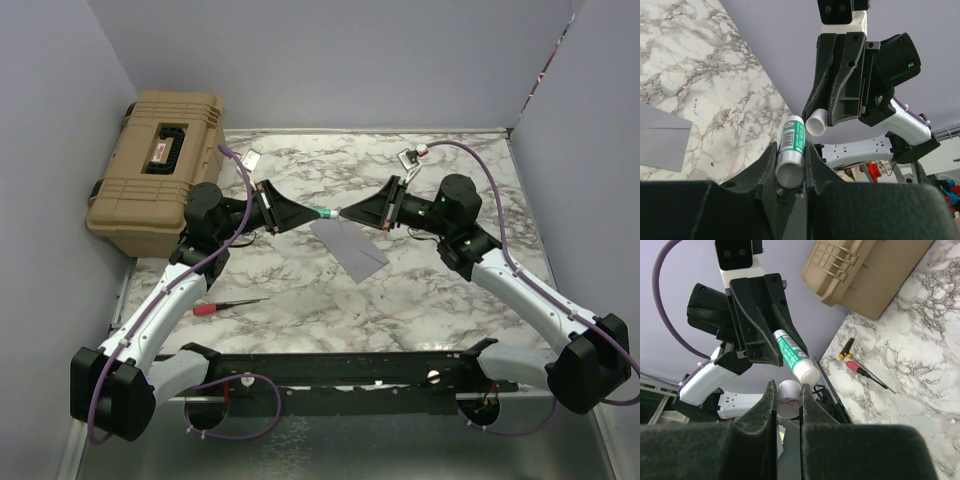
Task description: Place the letter into the envelope and seal it
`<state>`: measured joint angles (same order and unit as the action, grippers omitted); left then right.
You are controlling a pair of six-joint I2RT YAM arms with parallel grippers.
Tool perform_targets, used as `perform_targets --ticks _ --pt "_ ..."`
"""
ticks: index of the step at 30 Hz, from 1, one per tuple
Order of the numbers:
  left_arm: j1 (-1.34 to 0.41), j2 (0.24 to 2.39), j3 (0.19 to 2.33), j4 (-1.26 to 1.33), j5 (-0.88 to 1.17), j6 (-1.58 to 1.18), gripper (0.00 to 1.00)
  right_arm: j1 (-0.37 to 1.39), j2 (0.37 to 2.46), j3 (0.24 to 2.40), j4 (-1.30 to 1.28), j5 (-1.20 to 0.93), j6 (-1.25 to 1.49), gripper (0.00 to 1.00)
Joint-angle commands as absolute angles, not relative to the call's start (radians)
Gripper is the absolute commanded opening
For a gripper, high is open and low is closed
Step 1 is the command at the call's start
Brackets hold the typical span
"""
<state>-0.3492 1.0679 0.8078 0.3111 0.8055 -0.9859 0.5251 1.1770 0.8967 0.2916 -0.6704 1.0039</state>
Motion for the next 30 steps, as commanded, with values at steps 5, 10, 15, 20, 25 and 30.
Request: perform_targets --ticks 5,10,15,20,25,30 --pt "-0.357 1.043 0.836 0.337 0.858 -0.962 0.00 0.545 1.190 0.954 0.246 -0.657 0.954 0.00" --pt "-0.357 1.043 0.839 0.338 0.860 -0.961 0.00 0.551 1.192 0.956 0.221 -0.648 0.942 0.00" --pt "-0.358 1.042 0.839 0.338 0.856 -0.957 0.00 0.552 1.196 0.969 0.173 -0.627 0.917 0.00" --pt "-0.358 1.038 0.837 0.338 0.857 -0.957 0.00 0.553 1.198 0.973 0.162 -0.616 0.905 0.00" --pt "-0.359 1.035 0.839 0.338 0.857 -0.958 0.00 0.554 1.209 0.977 0.168 -0.610 0.902 0.00" --pt "-0.360 1.030 0.839 0.339 0.859 -0.959 0.00 0.554 1.219 0.981 0.175 -0.605 0.903 0.00"
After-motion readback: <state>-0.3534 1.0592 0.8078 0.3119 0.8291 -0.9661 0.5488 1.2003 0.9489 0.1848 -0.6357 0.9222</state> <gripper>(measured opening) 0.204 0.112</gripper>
